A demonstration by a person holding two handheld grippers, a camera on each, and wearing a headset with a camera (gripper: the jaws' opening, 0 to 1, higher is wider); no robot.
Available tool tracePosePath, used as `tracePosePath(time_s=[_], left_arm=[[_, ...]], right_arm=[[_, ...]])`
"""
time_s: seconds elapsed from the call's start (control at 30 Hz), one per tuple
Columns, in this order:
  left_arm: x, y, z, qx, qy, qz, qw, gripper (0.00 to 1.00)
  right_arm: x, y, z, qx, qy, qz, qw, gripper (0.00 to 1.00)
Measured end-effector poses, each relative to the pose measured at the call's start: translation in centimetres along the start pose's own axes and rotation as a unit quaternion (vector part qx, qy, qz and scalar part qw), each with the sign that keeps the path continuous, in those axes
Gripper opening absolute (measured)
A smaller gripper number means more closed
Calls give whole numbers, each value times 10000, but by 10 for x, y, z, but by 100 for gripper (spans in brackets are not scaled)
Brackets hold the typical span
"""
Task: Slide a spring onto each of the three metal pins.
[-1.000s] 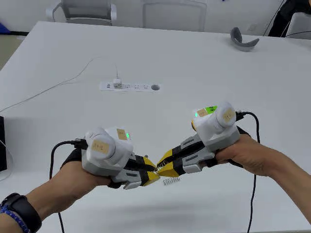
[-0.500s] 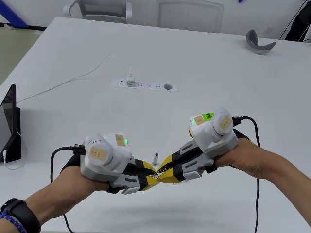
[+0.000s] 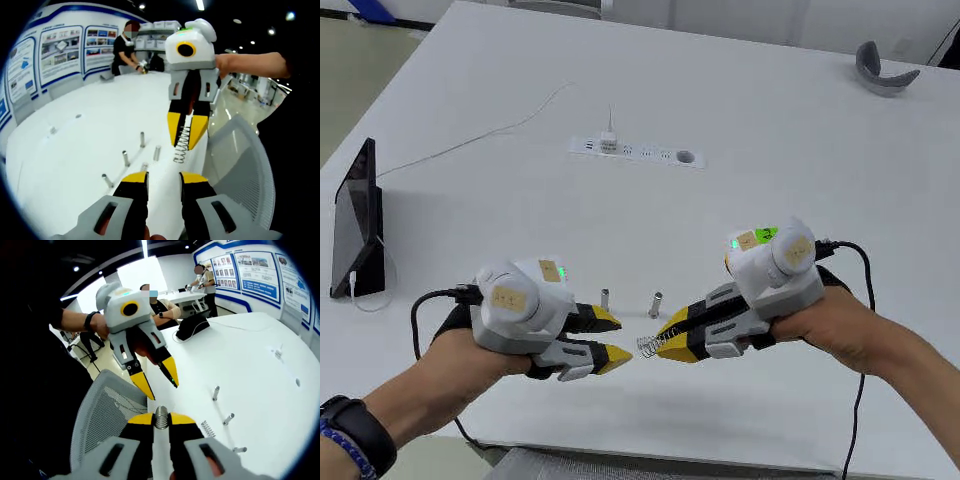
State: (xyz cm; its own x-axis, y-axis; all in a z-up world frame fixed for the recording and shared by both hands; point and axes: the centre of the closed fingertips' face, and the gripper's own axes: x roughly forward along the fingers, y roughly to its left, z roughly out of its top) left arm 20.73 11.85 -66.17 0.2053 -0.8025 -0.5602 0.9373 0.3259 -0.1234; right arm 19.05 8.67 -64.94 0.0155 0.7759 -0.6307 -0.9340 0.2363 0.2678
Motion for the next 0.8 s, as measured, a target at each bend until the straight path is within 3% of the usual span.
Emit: tracePosePath(time_s=[0.47,0.8], left_arm=[[-9,27,-26,-481,17,575,9972,32],[-16,52,-39,-781,-2,1011,9918,39]], right_arm=[[6,-12,-20,3,269,-228,9994,12],[15,-41,-19,71,477,-619,9969,12]])
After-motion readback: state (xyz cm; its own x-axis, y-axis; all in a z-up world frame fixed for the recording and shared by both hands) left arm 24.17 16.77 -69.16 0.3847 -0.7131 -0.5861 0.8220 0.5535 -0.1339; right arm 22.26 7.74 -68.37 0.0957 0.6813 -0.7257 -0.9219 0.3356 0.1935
